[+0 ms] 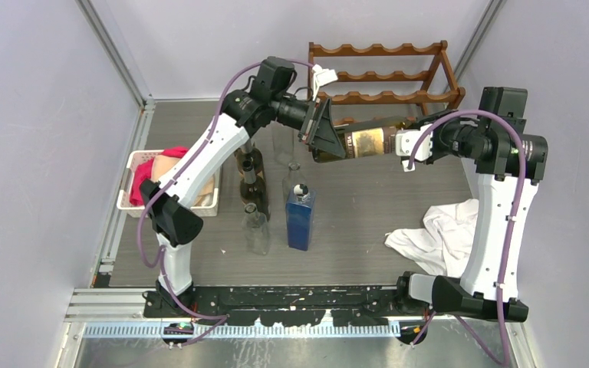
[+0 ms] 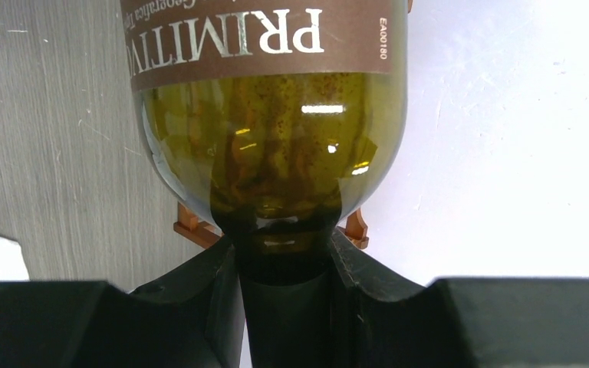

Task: Put the wine bottle on the wine rack
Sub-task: Place the wine bottle in the wine rack.

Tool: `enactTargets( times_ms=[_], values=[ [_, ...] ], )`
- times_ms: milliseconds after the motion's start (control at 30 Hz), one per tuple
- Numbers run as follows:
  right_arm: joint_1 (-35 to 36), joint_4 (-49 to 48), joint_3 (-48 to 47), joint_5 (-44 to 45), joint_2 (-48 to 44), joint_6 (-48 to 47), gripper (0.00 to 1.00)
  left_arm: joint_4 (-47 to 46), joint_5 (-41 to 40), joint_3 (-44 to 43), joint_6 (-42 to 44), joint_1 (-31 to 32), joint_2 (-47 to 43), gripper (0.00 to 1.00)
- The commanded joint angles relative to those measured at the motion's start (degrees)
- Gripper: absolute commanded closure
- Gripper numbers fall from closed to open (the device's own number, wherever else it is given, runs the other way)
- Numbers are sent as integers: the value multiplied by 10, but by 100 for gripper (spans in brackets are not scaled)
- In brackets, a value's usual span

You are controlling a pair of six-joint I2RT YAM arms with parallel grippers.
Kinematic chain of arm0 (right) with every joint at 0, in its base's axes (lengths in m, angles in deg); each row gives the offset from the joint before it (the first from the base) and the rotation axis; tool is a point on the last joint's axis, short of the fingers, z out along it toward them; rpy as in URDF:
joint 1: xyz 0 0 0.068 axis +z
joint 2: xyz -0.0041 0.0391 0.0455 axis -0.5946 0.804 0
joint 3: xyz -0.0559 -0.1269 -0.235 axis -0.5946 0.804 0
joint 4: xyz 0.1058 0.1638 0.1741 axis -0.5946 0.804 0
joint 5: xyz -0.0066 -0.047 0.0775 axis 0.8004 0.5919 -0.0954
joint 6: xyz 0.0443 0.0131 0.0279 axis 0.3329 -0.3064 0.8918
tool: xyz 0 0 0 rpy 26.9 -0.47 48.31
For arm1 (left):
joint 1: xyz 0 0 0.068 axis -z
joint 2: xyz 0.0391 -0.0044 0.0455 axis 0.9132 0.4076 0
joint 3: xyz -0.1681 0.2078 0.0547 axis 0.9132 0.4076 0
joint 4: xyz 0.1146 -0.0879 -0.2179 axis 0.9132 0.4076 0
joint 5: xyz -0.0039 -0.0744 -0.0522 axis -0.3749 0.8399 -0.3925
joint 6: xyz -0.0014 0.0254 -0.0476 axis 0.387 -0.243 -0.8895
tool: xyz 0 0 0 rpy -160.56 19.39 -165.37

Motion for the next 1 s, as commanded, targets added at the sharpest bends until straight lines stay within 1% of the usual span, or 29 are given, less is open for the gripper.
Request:
enactTargets(
  times_ms=[0,133,233,333,467,633,800,967],
  values=[
    [-9,-49,-9,-57,-23,48,99,-59,19,14,-8,-11,-48,10],
    [-20,-72,-13,-71,-29,96,99,-141,5,53,-75,-27,-66,9],
    [-24,-93,-9,-70,-32,132,99,-178,0,76,-104,-30,-75,7],
    [-28,-103,-2,-68,-37,149,99,-212,-2,95,-127,-32,-83,7],
    [-31,-117,10,-70,-44,190,99,-209,-22,94,-127,-37,-88,7],
    [-41,-166,27,-76,-59,292,99,-185,-69,98,-106,-48,-102,7],
    [-46,-203,41,-85,-69,387,99,-172,-91,97,-102,-51,-108,7],
    [-56,-245,57,-85,-74,455,99,-166,-109,109,-92,-58,-125,7]
  ],
)
